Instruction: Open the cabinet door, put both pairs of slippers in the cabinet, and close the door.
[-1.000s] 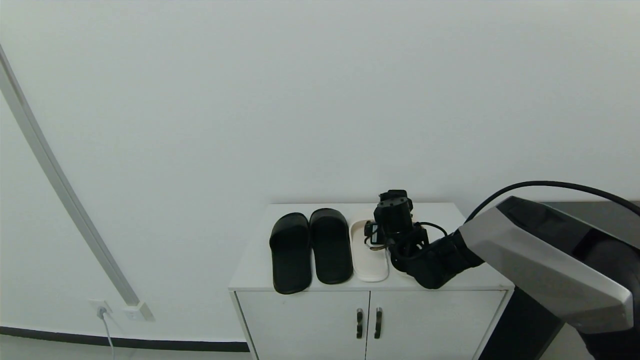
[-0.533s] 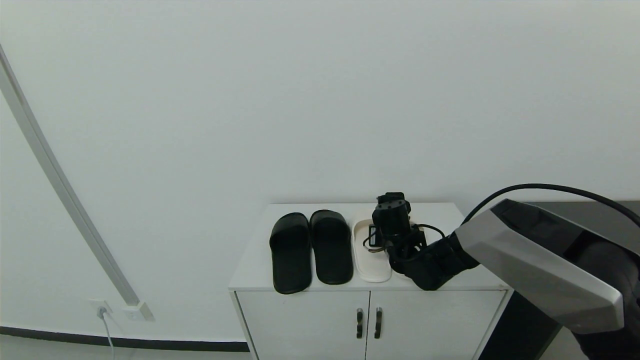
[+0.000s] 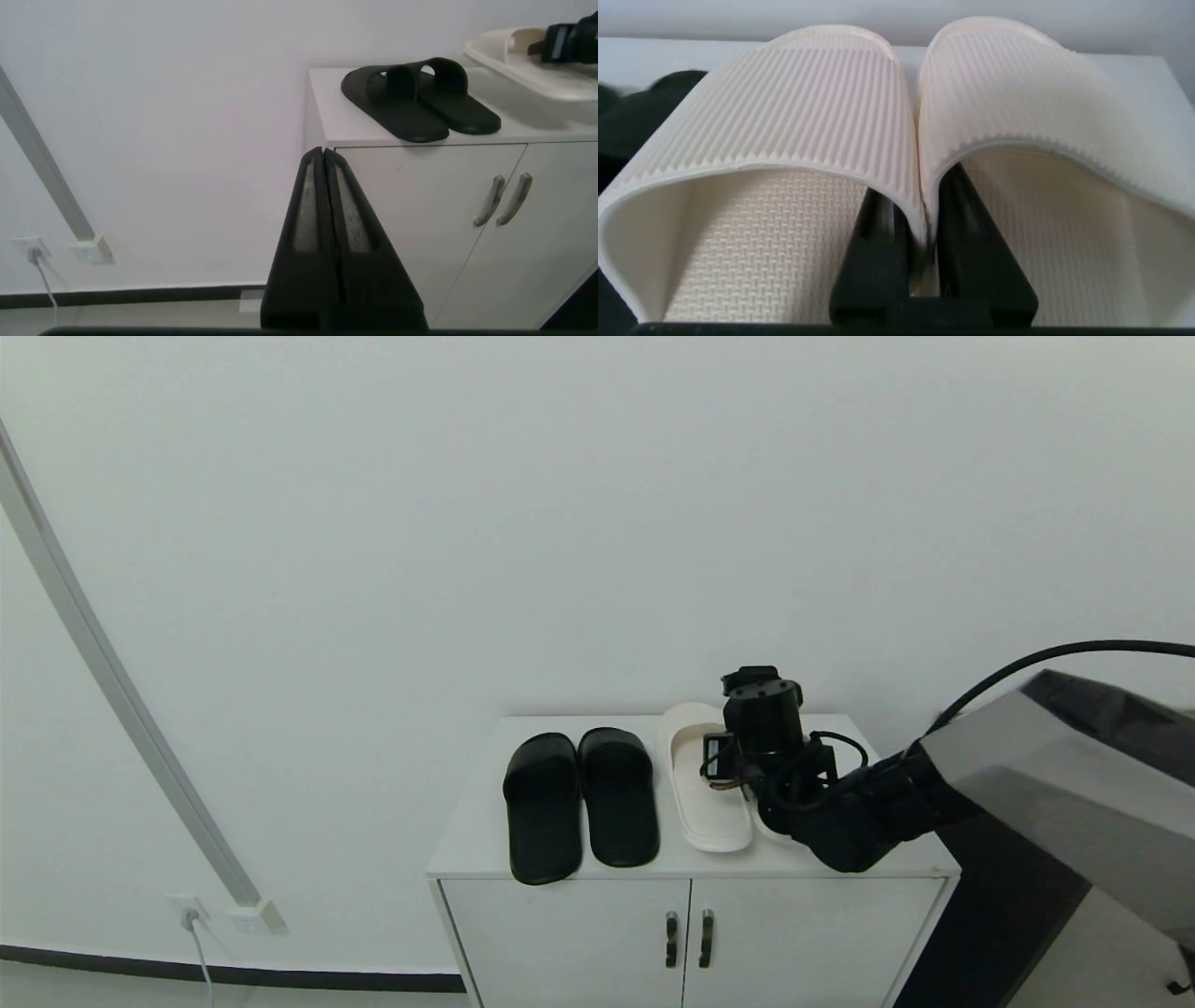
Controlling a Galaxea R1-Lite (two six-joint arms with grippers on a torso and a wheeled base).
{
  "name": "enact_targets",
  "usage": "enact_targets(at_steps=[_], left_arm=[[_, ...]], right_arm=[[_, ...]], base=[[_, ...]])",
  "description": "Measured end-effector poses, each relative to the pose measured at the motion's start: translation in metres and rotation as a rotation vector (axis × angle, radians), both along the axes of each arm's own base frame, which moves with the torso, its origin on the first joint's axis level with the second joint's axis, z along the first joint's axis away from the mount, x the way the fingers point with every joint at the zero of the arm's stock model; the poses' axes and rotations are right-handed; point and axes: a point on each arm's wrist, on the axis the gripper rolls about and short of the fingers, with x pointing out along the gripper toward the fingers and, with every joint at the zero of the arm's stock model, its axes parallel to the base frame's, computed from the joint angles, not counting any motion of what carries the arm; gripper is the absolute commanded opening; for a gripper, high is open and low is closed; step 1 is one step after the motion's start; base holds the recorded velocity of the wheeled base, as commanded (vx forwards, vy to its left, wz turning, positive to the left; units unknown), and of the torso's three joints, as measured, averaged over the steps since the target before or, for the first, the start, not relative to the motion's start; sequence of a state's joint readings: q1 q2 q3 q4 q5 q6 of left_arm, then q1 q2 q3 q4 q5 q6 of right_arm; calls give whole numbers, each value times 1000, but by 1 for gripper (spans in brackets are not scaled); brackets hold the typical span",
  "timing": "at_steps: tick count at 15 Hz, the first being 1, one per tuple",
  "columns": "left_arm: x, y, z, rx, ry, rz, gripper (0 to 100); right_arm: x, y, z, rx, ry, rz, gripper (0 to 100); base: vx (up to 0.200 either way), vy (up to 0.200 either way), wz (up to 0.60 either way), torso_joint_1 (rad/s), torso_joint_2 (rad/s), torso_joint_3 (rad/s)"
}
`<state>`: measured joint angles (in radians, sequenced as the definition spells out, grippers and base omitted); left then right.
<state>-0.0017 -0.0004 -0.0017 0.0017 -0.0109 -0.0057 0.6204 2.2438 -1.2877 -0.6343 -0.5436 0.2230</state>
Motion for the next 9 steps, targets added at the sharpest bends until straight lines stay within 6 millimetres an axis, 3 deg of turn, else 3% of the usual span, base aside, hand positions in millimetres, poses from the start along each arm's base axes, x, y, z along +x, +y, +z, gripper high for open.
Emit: enact_targets(at_steps=[3,9], left_arm=[[0,0,0,0,0,0,0],[0,0,0,0,0,0,0]], right_arm=[[-38,-10,26,10,7,93,0],[-121,-31,55,14,11,416,0]], base=[[0,0,0,0,0,0],[0,0,0,0,0,0]])
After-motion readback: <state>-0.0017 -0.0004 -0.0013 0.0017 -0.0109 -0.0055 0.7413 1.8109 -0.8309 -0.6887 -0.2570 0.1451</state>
